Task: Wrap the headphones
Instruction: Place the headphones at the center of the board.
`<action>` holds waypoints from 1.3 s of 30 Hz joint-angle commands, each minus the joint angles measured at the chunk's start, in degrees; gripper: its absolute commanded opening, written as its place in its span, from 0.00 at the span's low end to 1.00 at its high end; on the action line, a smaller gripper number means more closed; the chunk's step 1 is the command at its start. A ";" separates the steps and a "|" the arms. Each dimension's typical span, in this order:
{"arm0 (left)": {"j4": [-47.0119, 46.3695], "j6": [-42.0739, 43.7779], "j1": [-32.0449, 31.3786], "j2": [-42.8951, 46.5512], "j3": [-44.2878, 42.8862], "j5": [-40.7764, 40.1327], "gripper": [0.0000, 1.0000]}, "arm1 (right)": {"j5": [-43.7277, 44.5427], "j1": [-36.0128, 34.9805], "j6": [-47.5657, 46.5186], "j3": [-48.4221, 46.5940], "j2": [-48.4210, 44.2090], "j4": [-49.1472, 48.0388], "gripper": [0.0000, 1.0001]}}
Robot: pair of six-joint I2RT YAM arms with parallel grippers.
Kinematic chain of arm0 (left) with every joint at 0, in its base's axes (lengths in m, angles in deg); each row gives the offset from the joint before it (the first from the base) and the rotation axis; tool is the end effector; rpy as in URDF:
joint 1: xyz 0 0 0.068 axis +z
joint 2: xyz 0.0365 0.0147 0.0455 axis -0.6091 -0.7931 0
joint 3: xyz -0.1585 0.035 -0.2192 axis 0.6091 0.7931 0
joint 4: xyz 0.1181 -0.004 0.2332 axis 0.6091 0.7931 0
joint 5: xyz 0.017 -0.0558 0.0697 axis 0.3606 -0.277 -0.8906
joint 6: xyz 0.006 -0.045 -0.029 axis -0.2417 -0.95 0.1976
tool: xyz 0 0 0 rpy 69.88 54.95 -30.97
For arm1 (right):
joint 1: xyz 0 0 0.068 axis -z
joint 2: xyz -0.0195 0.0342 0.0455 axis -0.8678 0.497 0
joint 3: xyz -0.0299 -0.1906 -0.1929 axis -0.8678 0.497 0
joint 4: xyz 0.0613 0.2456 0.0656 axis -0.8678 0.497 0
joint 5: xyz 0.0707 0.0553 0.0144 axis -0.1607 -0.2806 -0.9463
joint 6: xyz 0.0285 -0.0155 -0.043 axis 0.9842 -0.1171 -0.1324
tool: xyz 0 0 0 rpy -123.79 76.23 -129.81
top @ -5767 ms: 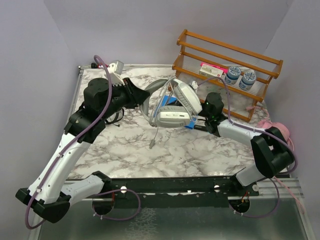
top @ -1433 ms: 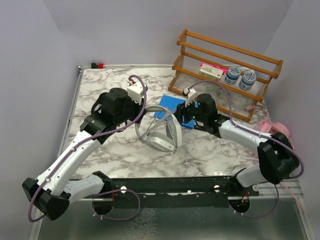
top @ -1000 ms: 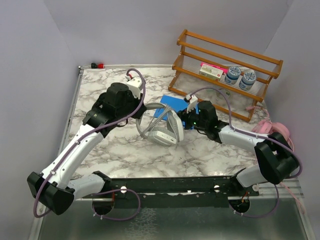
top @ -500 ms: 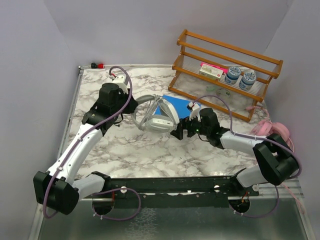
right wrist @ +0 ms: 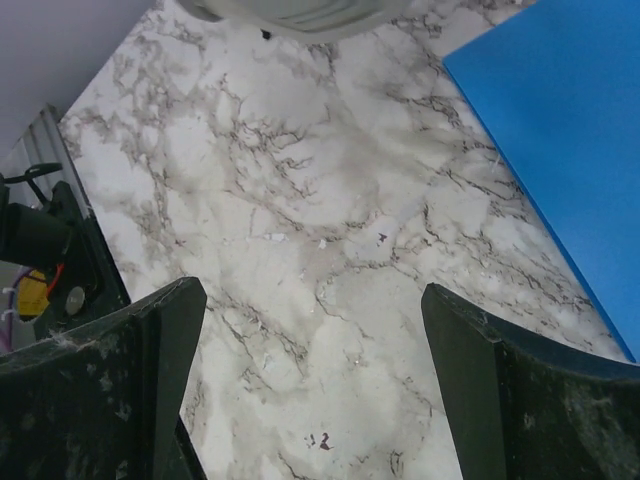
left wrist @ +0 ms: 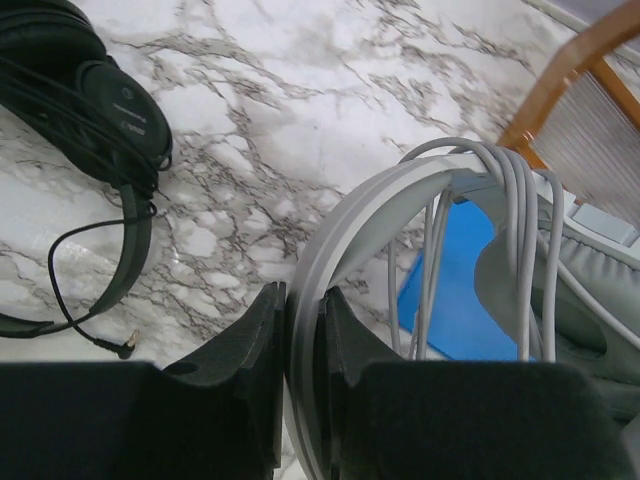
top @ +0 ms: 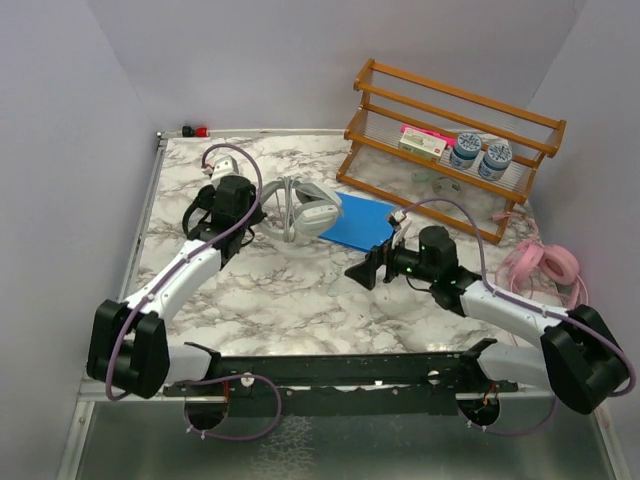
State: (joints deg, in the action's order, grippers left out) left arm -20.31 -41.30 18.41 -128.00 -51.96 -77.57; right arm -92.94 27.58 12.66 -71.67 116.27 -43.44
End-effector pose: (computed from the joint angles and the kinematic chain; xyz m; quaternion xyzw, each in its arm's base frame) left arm 0.2696 -0.0848 0.2752 -0.1592 0.8415 -0.1312 0.4992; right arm 0.1980 0.1462 0.2001 -0.2315 0.7738 0.4136 0.4202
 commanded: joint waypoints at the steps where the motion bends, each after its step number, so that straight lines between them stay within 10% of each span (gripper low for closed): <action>1: -13.33 -8.97 0.74 -6.20 -1.20 -11.31 0.00 | -1.98 0.01 -1.09 -0.59 -5.04 3.34 1.00; 23: -27.14 -7.67 12.39 -40.10 -17.82 -13.78 0.00 | 19.48 -0.03 -2.02 -7.08 -17.94 24.01 1.00; 34: -13.24 -7.27 13.27 -36.52 -26.32 -9.70 0.86 | 38.39 1.08 3.02 -14.54 -10.26 34.64 1.00; 39: 12.29 -8.58 12.96 -32.32 -36.17 -11.75 0.95 | 48.59 4.34 9.30 -19.89 -5.54 43.31 1.00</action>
State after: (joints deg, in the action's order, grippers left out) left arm -28.40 -49.28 31.72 -166.41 -80.79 -88.30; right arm -56.03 29.50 16.22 -87.89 109.10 -9.65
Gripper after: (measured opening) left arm 0.937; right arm 0.998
